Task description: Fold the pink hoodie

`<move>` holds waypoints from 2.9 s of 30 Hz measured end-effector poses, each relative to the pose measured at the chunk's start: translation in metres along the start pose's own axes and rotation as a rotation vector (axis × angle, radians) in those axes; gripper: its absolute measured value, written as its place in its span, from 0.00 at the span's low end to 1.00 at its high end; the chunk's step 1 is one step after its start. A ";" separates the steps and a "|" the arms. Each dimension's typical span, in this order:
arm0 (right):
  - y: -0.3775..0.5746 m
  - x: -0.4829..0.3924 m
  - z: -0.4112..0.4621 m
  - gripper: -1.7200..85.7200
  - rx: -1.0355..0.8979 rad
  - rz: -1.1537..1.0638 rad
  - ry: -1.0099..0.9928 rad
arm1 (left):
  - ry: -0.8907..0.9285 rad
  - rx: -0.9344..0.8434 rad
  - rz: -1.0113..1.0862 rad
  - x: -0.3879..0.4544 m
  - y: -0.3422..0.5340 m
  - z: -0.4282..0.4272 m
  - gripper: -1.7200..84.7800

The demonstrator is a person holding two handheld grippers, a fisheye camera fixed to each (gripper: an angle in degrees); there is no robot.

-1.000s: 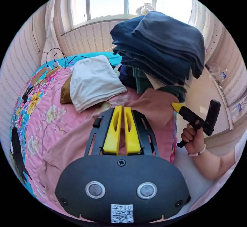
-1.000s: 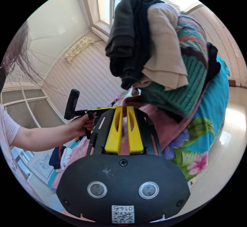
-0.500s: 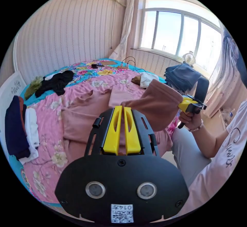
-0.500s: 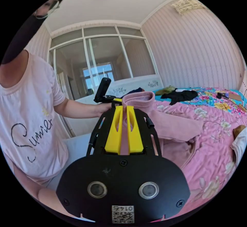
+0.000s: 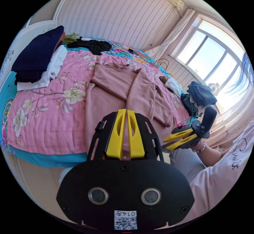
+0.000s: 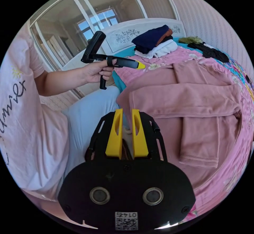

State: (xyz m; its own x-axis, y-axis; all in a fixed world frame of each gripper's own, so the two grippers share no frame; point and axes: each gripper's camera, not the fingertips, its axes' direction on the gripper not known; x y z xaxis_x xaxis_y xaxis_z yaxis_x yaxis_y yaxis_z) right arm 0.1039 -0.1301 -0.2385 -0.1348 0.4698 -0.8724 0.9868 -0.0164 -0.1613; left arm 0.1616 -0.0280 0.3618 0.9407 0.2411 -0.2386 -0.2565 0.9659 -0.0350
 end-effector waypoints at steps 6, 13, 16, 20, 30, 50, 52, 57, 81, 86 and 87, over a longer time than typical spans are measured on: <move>-0.029 0.010 -0.007 0.08 0.034 0.155 0.109 | -0.038 -0.168 0.033 -0.014 0.005 0.031 0.08; -0.065 0.040 0.019 0.06 -0.087 0.255 0.169 | -0.140 -0.299 0.088 -0.030 -0.004 0.058 0.04; -0.069 0.051 -0.030 0.06 0.042 0.293 0.303 | -0.122 -0.121 0.055 -0.044 -0.034 0.016 0.01; -0.072 0.100 -0.102 0.10 0.156 0.394 0.485 | -0.007 -0.022 0.113 -0.054 -0.094 0.012 0.01; -0.094 0.212 -0.164 0.13 0.228 0.595 0.576 | 0.208 -0.157 0.298 0.000 -0.291 0.171 0.07; -0.083 0.303 -0.204 0.05 0.092 0.680 0.467 | 0.130 -0.264 0.329 0.013 -0.359 0.303 0.08; -0.082 0.307 -0.214 0.06 0.098 0.680 0.441 | 0.088 -0.225 0.379 -0.006 -0.357 0.265 0.09; -0.085 0.317 -0.246 0.09 0.169 0.642 0.447 | -0.044 -0.113 0.404 -0.081 -0.329 0.166 0.08; -0.163 0.452 -0.240 0.07 0.028 0.718 0.348 | 0.006 -0.178 -0.079 -0.269 -0.286 0.108 0.02; -0.159 0.392 -0.315 0.05 0.177 0.567 0.323 | 0.010 -0.105 0.157 -0.236 -0.296 0.041 0.01; -0.158 0.385 -0.324 0.05 0.190 0.557 0.330 | 0.013 -0.091 0.191 -0.227 -0.301 0.026 0.01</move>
State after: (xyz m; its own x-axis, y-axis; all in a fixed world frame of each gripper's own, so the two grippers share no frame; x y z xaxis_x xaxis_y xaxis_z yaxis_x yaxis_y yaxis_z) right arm -0.0748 0.3393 -0.3991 0.4539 0.5910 -0.6668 0.8640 -0.4750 0.1671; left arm 0.0308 -0.3708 0.4513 0.8703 0.4170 -0.2623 -0.4493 0.8902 -0.0757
